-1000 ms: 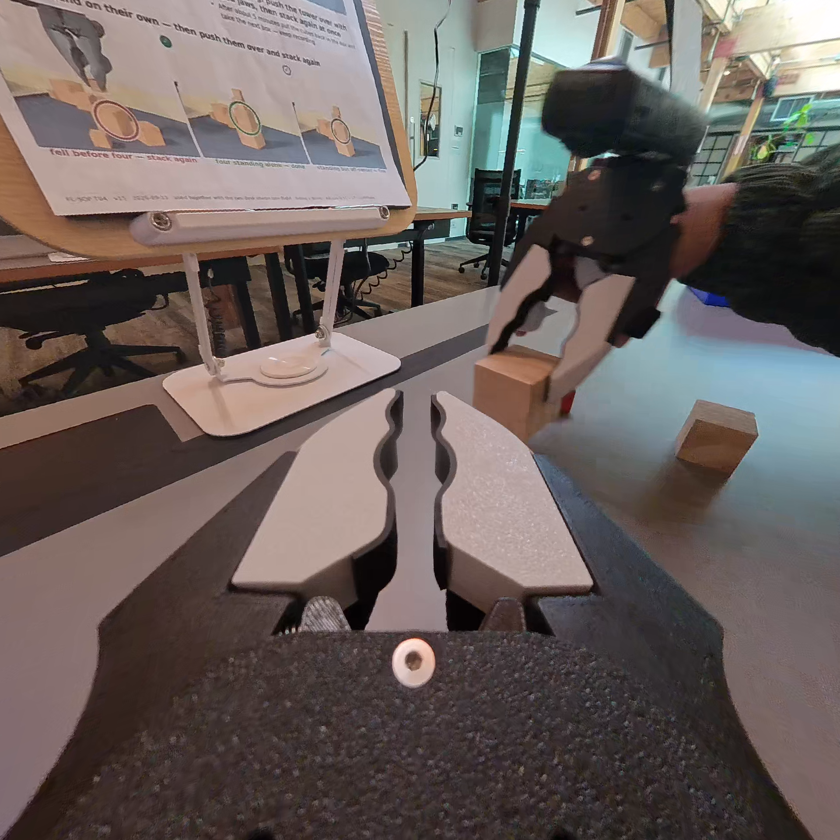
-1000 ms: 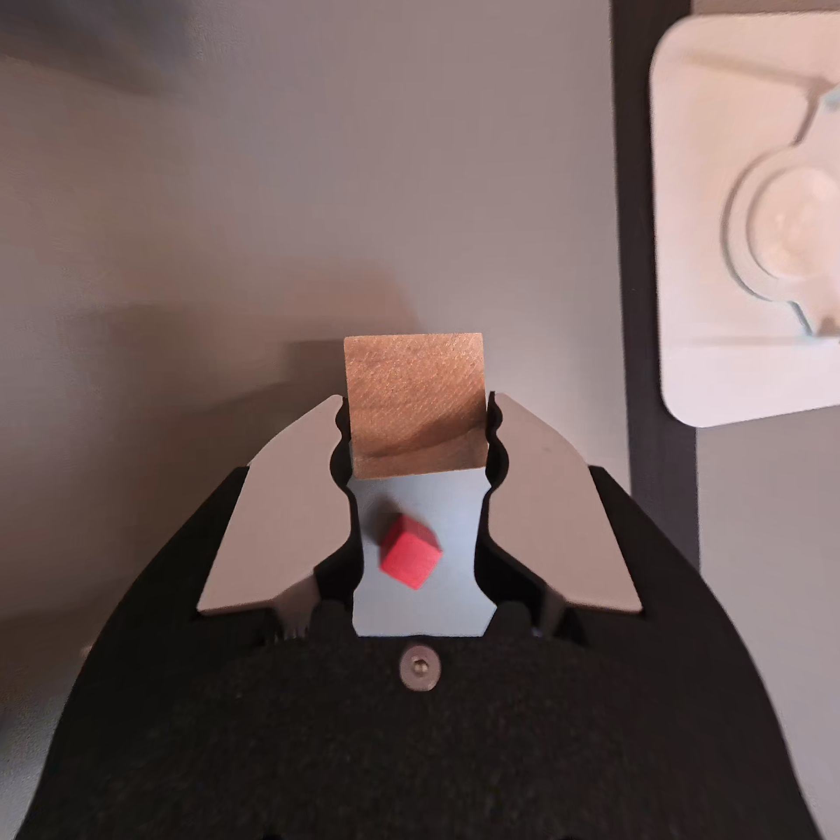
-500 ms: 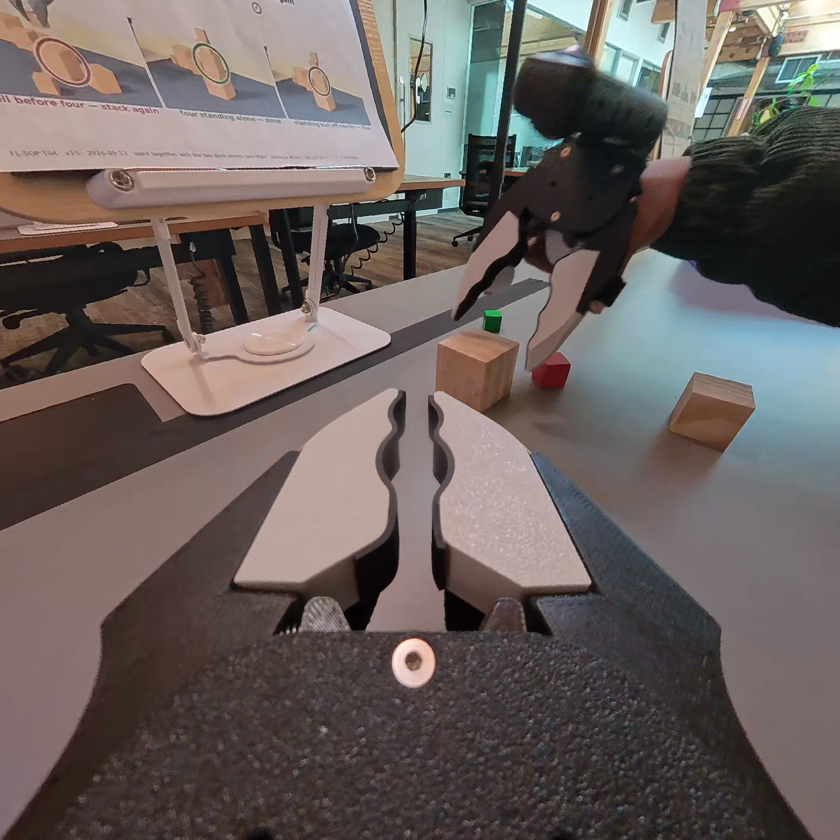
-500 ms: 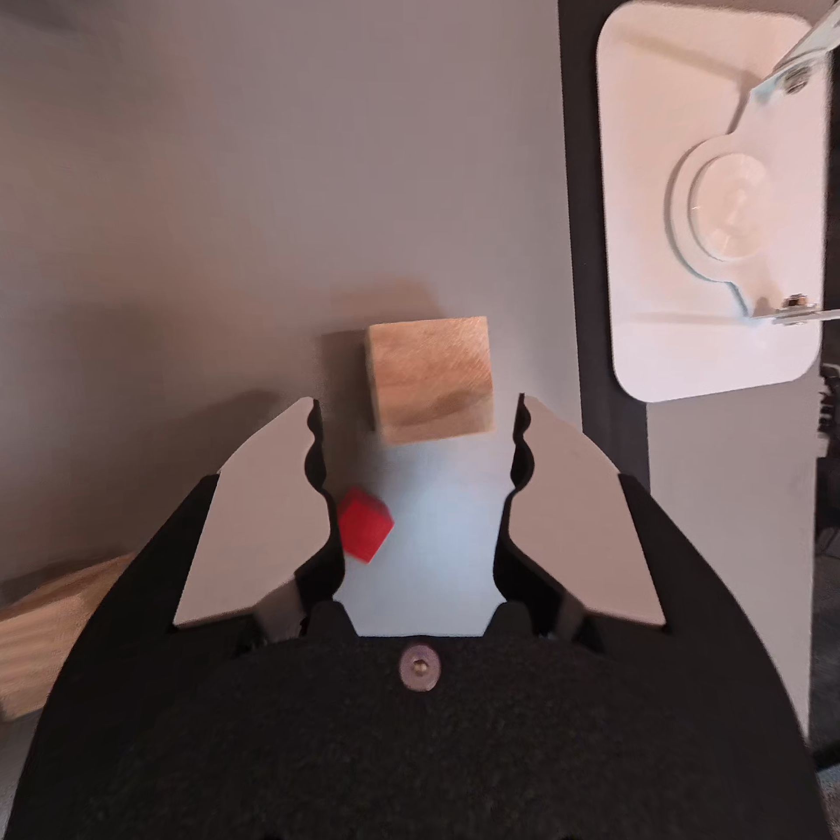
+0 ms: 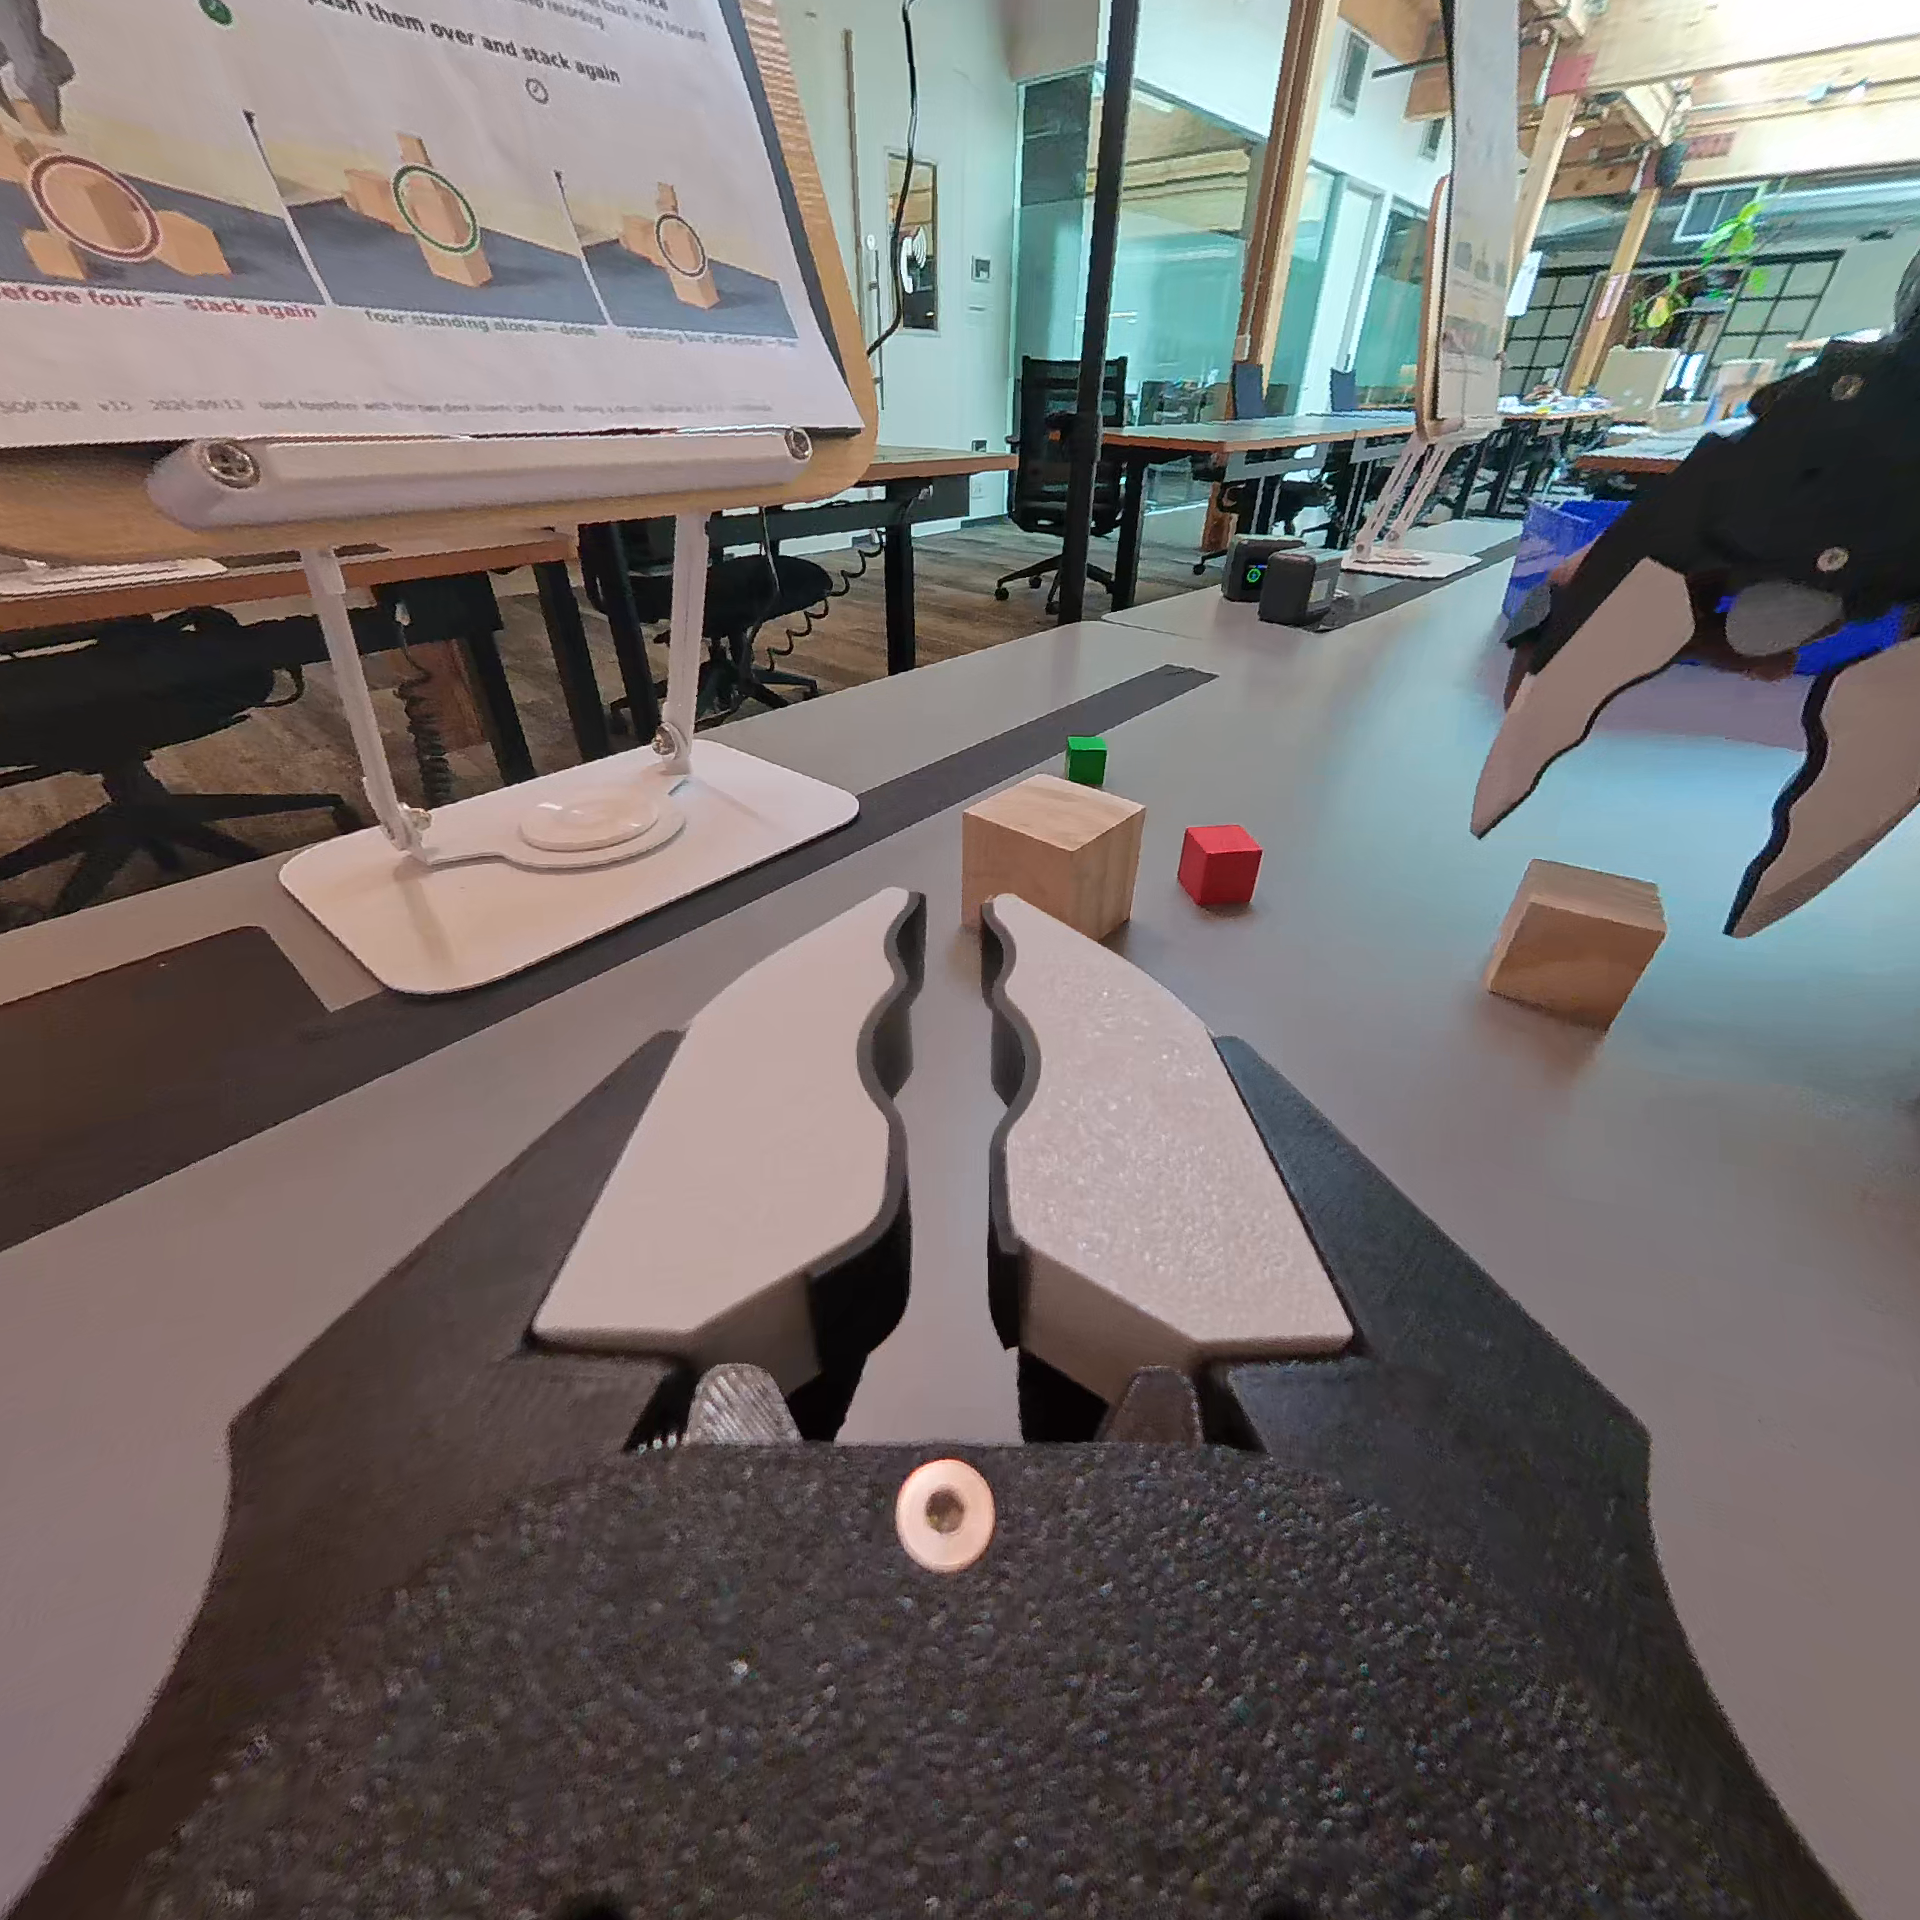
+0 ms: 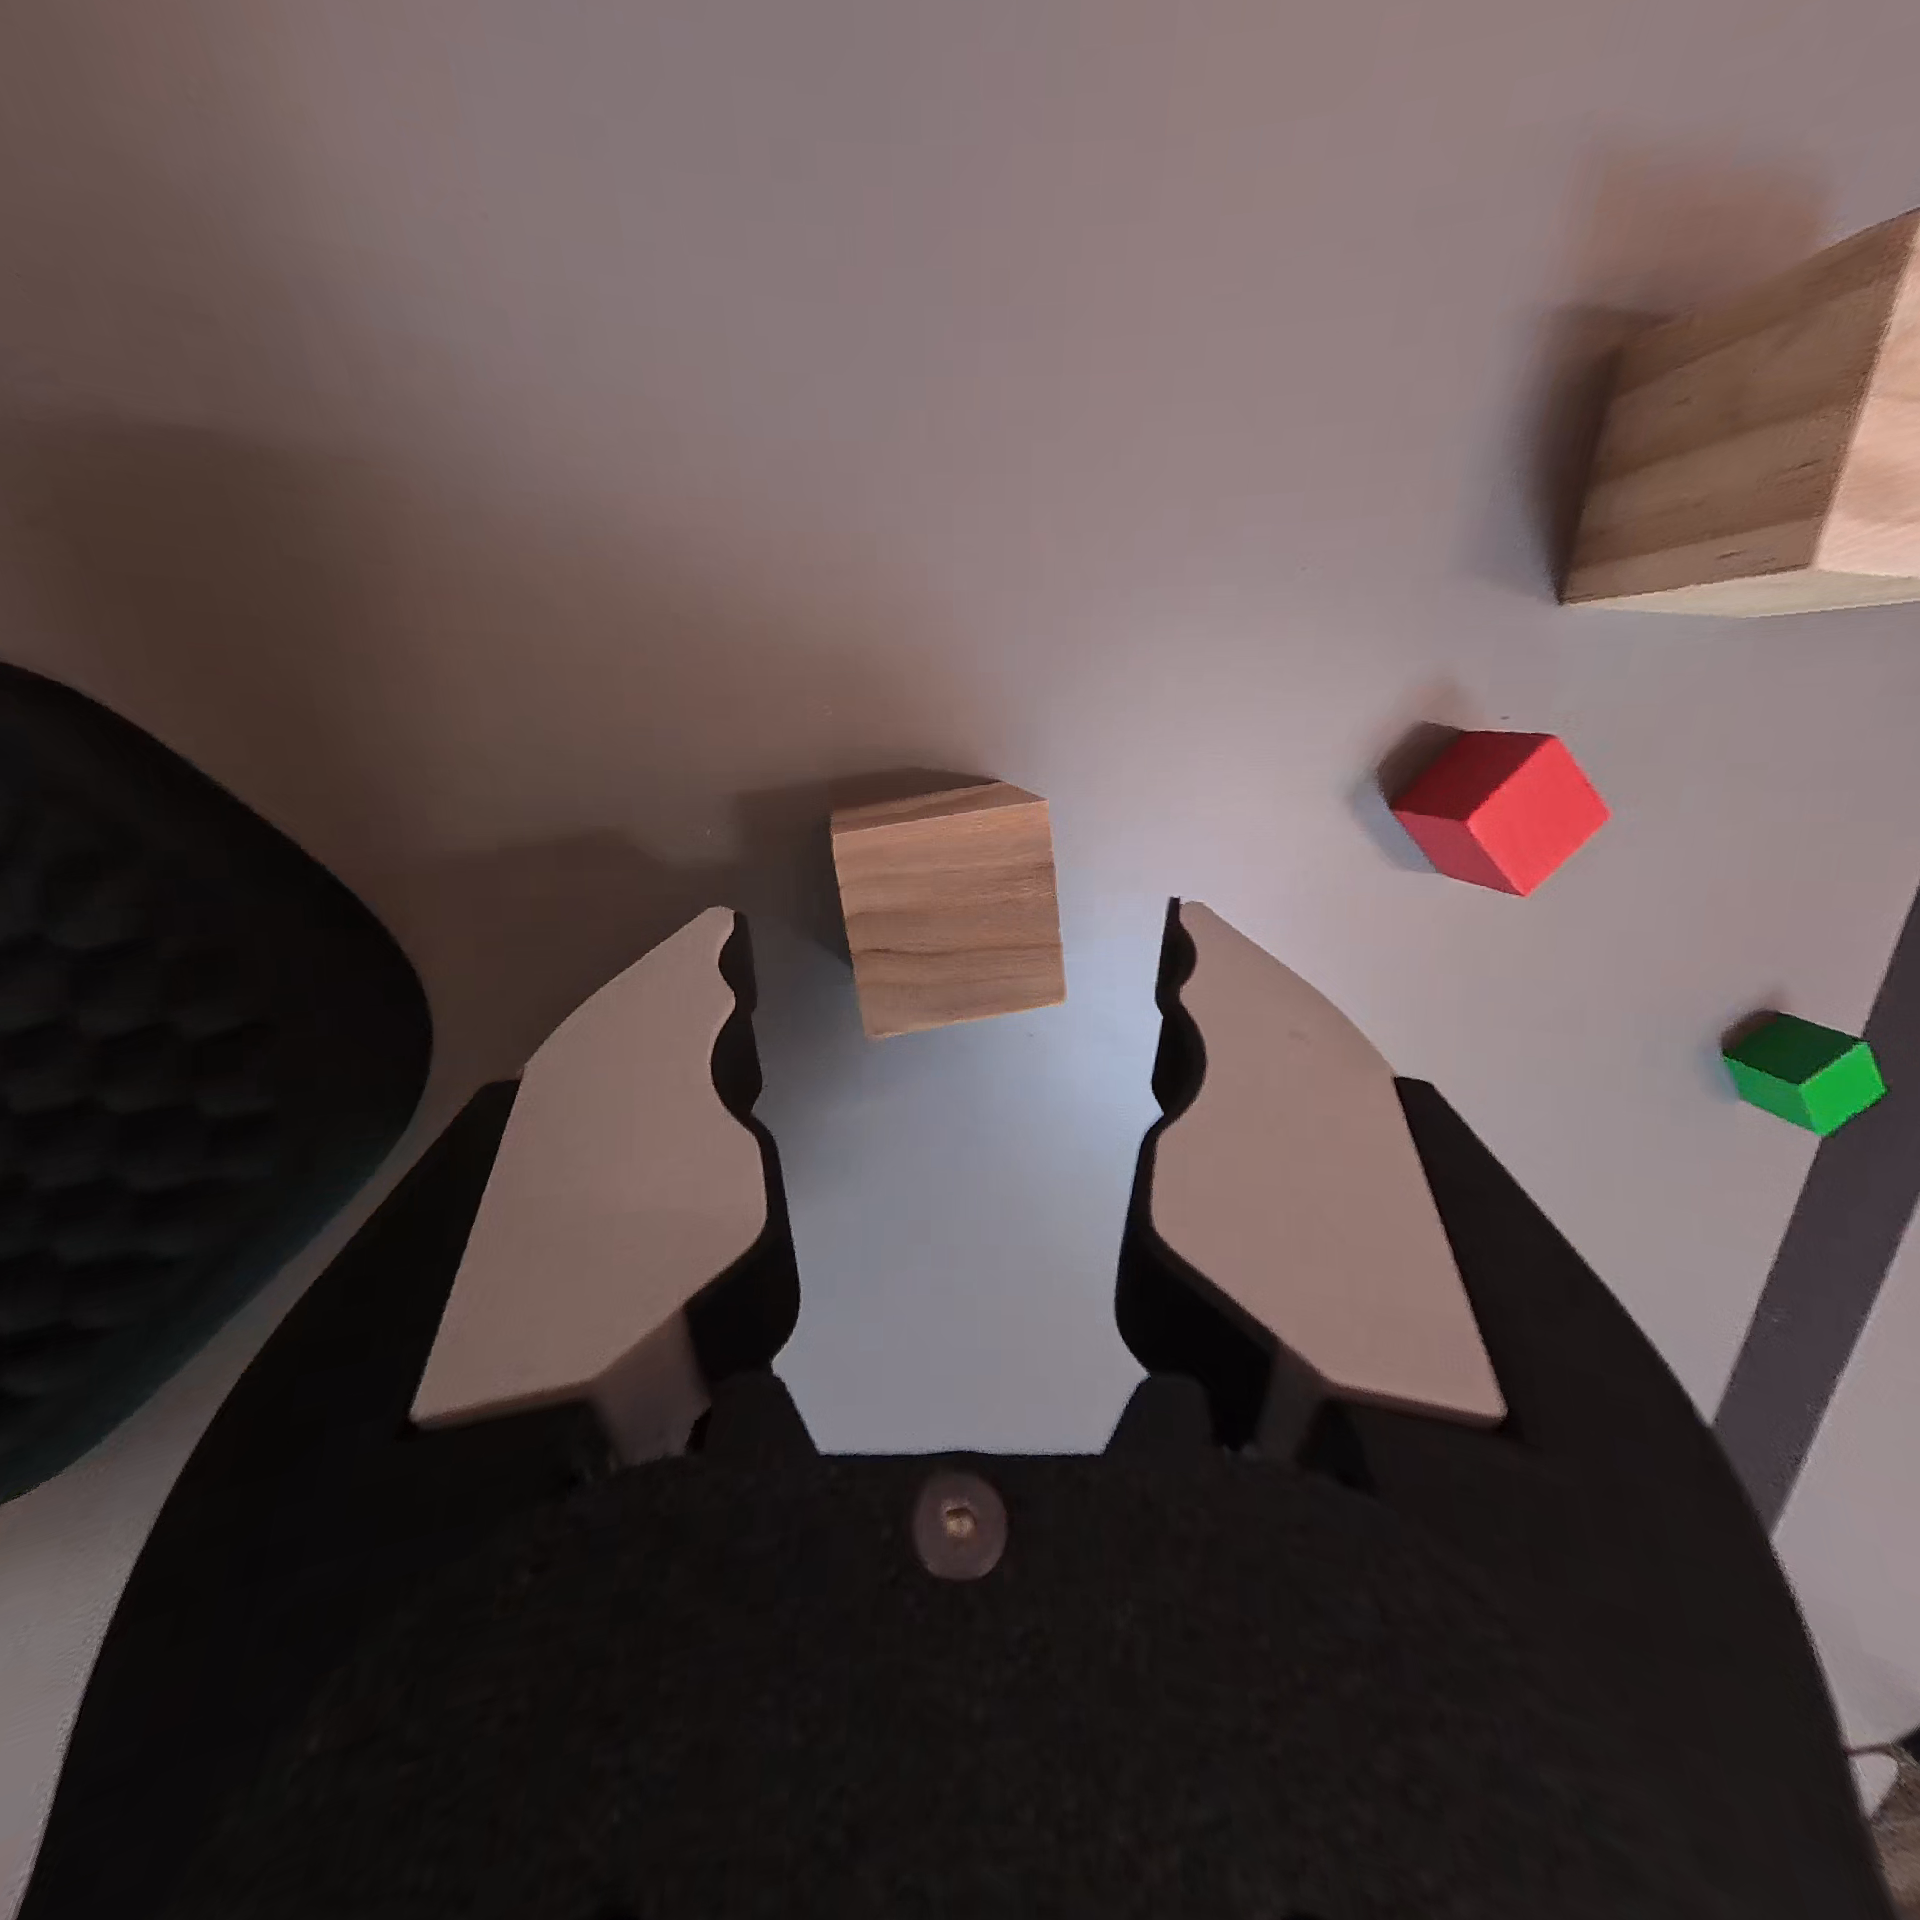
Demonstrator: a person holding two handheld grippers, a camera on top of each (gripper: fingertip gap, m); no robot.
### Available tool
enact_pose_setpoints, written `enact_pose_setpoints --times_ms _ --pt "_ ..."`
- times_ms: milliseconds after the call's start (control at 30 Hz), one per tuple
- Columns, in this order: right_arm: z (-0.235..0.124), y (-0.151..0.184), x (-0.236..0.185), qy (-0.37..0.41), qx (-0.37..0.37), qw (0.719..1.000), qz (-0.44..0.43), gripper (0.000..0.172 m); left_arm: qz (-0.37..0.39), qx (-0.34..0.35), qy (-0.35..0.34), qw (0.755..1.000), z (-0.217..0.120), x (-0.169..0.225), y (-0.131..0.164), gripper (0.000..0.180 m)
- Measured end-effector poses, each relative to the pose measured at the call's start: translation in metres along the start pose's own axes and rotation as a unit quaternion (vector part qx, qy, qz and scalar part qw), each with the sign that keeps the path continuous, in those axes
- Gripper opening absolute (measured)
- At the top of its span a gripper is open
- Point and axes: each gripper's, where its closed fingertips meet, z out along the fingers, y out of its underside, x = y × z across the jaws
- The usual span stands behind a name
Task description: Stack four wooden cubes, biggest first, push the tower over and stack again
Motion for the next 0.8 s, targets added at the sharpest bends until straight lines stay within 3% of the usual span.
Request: enact_pose_setpoints --times_ms 133,267,467,633,800 --pt "0.014 0.007 0.0 -0.003 -0.006 1.0 -0.002 0.044 -0.013 0.011 0.012 1.0 -0.001 0.002 -0.003 0.012" --pt "-0.003 -0.009 0.018 0.002 0.039 0.999 0.012 0.043 -0.01 0.011 0.017 1.0 -0.001 0.004 -0.003 0.012" --pt "-0.041 -0.045 0.091 0.047 0.068 0.996 0.03 0.043 -0.01 0.01 0.036 0.999 0.002 0.011 -0.003 0.013" --pt "-0.039 -0.064 0.14 0.049 0.05 0.997 0.045 0.043 -0.015 0.012 0.062 0.998 0.002 0.02 -0.004 0.017" --pt "-0.022 -0.073 0.165 0.04 0.026 0.998 0.05 0.043 -0.01 0.009 0.075 0.997 0.002 0.026 -0.002 0.017"
